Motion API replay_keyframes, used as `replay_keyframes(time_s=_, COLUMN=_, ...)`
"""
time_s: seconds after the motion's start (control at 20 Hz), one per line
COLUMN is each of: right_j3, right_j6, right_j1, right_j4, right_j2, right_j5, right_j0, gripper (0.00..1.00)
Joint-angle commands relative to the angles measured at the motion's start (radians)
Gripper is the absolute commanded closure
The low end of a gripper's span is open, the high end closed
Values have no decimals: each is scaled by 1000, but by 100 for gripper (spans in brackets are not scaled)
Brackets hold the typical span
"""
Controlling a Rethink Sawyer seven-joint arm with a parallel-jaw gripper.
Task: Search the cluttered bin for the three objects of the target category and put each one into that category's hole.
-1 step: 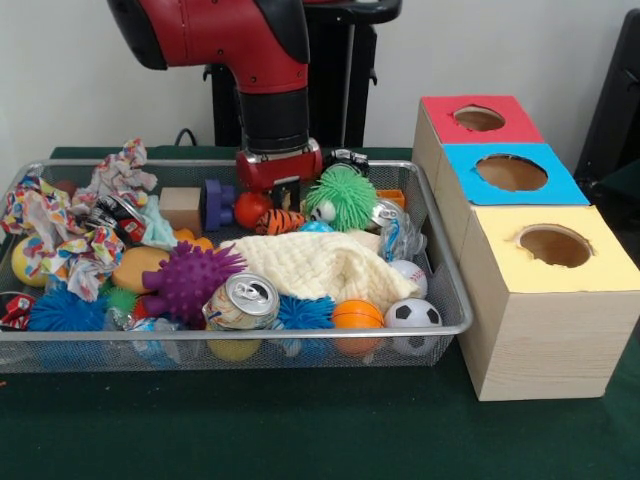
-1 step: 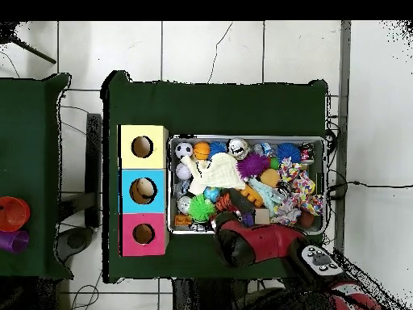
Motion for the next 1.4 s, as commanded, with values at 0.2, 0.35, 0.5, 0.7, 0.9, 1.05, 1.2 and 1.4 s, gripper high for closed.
replay_keyframes(time_s=0.2, right_j3=202, right_j6=-77, right_j1=-233, right_j4=20, right_j2=182, right_j5=337, right_j0=-65, gripper=100)
replay_keyframes(time_s=0.35, right_j3=218, right_j6=-77, right_j1=-268, right_j4=19, right_j2=204, right_j5=363, right_j0=-83, gripper=100)
replay_keyframes(time_s=0.5, right_j3=226, right_j6=-71, right_j1=-285, right_j4=20, right_j2=229, right_j5=386, right_j0=-96, gripper=100)
replay_keyframes(time_s=0.7, right_j3=260, right_j6=-54, right_j1=-331, right_j4=30, right_j2=257, right_j5=407, right_j0=-108, gripper=100)
replay_keyframes(time_s=0.9, right_j3=308, right_j6=-45, right_j1=-401, right_j4=64, right_j2=277, right_j5=448, right_j0=-117, gripper=100)
replay_keyframes(time_s=1.05, right_j3=355, right_j6=-20, right_j1=-444, right_j4=87, right_j2=281, right_j5=454, right_j0=-117, gripper=100)
replay_keyframes(time_s=1.2, right_j3=400, right_j6=9, right_j1=-480, right_j4=111, right_j2=282, right_j5=450, right_j0=-109, gripper=100)
replay_keyframes(time_s=1.4, right_j3=429, right_j6=39, right_j1=-481, right_j4=125, right_j2=270, right_j5=424, right_j0=-98, gripper=100)
